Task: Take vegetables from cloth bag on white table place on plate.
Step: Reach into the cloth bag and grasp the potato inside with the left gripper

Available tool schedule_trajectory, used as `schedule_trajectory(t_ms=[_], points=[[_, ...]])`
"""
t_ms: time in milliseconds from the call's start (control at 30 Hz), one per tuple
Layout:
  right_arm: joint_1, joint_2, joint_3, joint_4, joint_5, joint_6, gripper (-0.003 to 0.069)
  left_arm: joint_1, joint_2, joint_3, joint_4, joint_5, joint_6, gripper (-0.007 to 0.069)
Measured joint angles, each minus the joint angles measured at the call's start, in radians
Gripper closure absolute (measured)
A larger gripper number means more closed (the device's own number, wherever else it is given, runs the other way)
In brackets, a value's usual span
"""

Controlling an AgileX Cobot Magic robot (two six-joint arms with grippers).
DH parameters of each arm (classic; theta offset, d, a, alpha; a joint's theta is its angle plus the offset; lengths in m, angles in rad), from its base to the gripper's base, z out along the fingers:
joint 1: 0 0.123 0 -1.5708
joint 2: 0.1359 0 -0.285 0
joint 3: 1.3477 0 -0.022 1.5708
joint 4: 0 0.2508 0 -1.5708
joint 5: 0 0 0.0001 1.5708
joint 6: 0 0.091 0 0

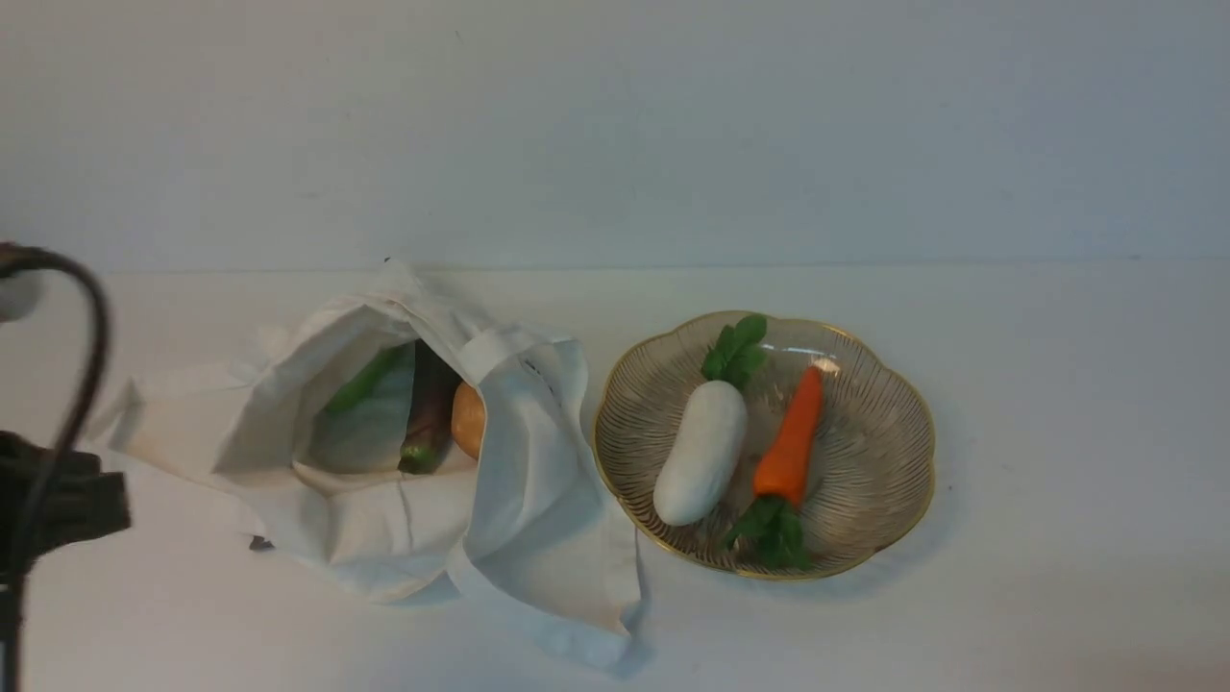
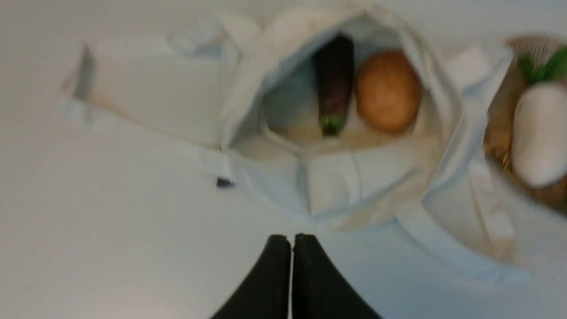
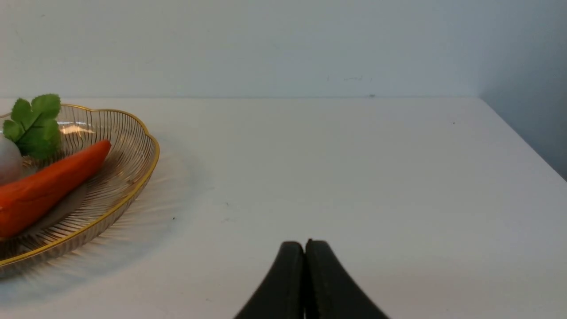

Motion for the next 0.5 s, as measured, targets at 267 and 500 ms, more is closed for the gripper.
schedule_trajectory(t_ms=[267,500], points=[[0.0,0.0,0.0,-0.001,0.0,0.0,0.0669,-0.035,0.416,-0.11,-0.263,-0.026,0.484,0.0629],[0.0,0.0,0.0,-0.001,0.0,0.0,0.0669,-0.133,0.627,-0.156,-0.414,-0.289,0.683,0.0629]])
